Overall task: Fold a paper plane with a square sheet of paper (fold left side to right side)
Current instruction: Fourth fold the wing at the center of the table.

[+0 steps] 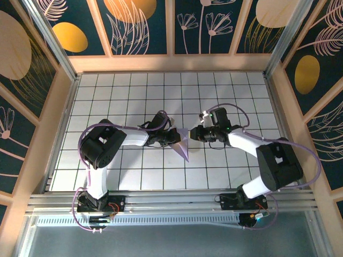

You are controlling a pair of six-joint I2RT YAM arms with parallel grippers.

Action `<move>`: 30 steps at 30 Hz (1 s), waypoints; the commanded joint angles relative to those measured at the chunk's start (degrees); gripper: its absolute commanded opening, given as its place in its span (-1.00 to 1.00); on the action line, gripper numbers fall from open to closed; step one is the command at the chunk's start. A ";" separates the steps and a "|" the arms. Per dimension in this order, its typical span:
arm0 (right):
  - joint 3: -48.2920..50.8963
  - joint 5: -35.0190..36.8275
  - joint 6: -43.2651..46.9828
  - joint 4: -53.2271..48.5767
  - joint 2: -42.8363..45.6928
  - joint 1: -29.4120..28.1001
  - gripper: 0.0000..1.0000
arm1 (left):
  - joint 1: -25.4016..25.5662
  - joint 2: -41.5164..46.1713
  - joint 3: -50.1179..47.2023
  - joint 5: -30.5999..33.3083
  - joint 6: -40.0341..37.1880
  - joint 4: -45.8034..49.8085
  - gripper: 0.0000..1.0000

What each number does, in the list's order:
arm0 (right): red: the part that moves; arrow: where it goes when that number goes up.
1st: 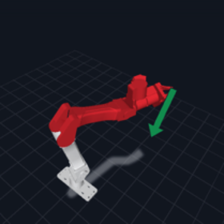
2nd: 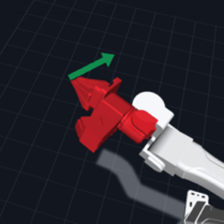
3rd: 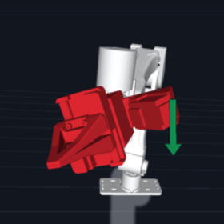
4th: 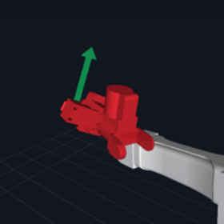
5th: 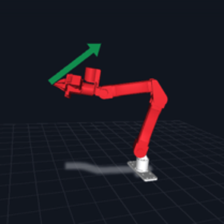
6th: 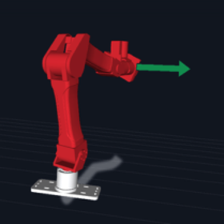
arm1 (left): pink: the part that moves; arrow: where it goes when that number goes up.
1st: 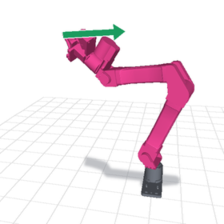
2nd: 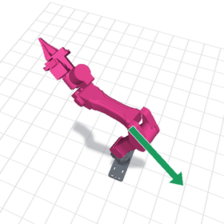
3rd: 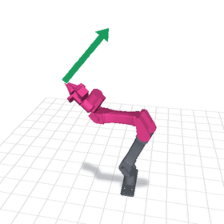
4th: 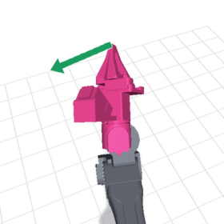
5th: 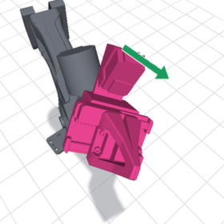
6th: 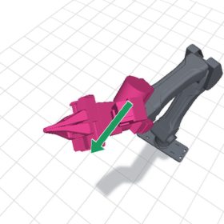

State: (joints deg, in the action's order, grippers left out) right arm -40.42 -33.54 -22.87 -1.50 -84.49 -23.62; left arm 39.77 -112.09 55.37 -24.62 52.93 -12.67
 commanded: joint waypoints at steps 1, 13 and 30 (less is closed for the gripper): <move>3.12 -5.28 -1.43 -2.86 2.88 -0.51 -0.85 | 0.17 -1.67 -2.12 4.06 -1.20 6.73 -0.90; 8.89 -8.00 -7.42 3.91 -0.01 -9.81 -1.00 | 0.15 -0.93 -1.61 4.67 -1.49 7.83 -0.90; 10.58 -5.33 -7.01 6.11 -3.40 -10.49 -1.00 | 0.20 -0.88 -1.41 4.76 -1.51 8.08 -0.91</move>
State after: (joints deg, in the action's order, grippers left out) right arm -30.92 -40.05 -30.00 3.53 -86.89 -33.76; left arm 40.10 -111.79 55.40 -23.53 52.73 -12.21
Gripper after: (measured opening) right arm 0.047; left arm 0.051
